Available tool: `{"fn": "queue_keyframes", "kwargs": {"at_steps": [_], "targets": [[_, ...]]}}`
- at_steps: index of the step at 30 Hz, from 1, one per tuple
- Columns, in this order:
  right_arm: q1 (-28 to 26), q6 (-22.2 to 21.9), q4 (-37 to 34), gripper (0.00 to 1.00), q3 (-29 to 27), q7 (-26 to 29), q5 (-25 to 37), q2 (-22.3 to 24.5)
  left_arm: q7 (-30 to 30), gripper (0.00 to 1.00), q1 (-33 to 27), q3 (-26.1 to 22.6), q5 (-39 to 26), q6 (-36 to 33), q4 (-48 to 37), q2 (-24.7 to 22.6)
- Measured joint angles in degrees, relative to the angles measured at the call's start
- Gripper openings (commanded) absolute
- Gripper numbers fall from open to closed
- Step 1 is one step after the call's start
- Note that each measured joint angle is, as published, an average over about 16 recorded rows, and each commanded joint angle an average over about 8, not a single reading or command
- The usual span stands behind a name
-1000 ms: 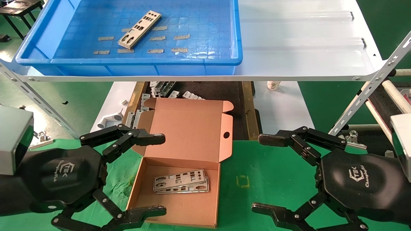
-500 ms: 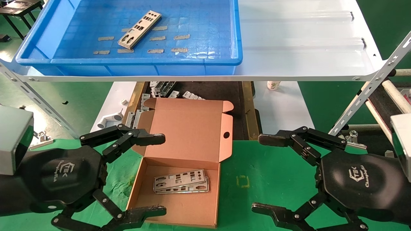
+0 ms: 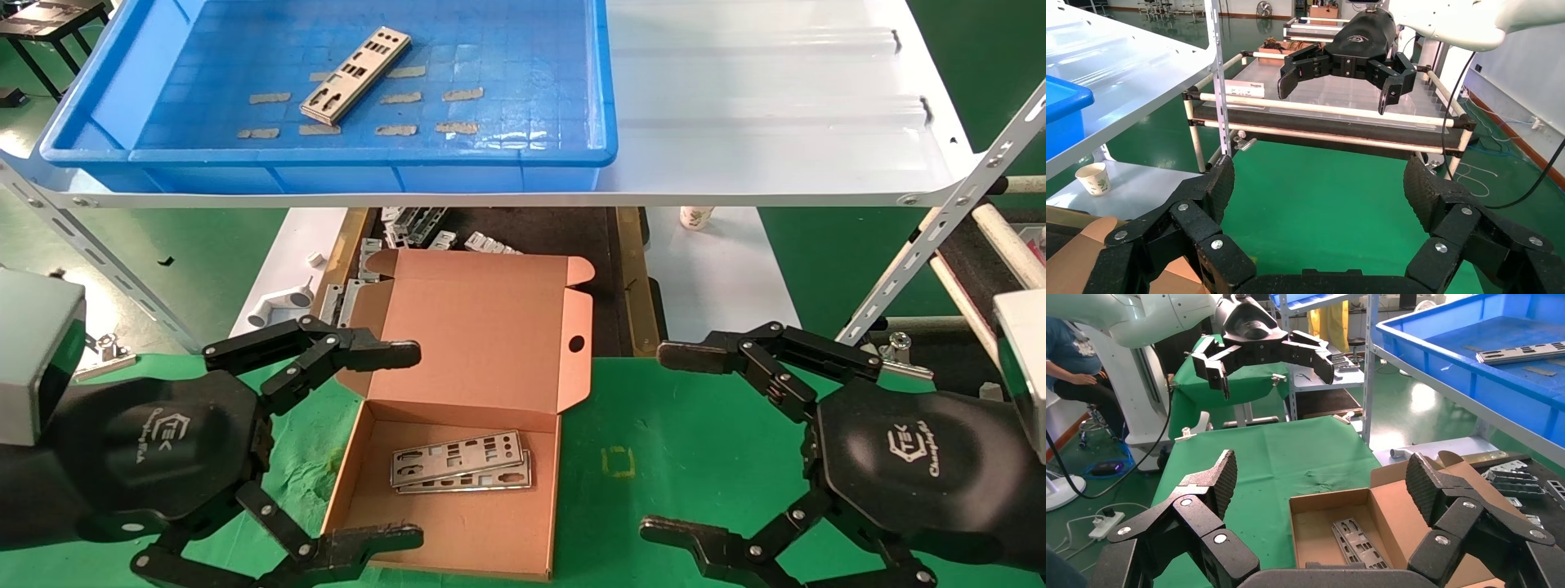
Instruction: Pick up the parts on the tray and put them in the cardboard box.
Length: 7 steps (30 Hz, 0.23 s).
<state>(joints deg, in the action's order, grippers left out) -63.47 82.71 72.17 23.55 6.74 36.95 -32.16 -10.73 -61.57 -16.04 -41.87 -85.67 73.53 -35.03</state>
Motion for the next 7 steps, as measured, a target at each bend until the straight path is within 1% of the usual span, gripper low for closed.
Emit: {"fn": "queue_keyframes", "kwargs": {"at_steps": [7], "targets": [[0.0, 0.0, 0.0, 1.00, 0.0, 0.0, 0.0, 0.0, 0.0, 1.00, 0.0, 0.0, 0.0, 0.0, 0.0, 0.0]]}}
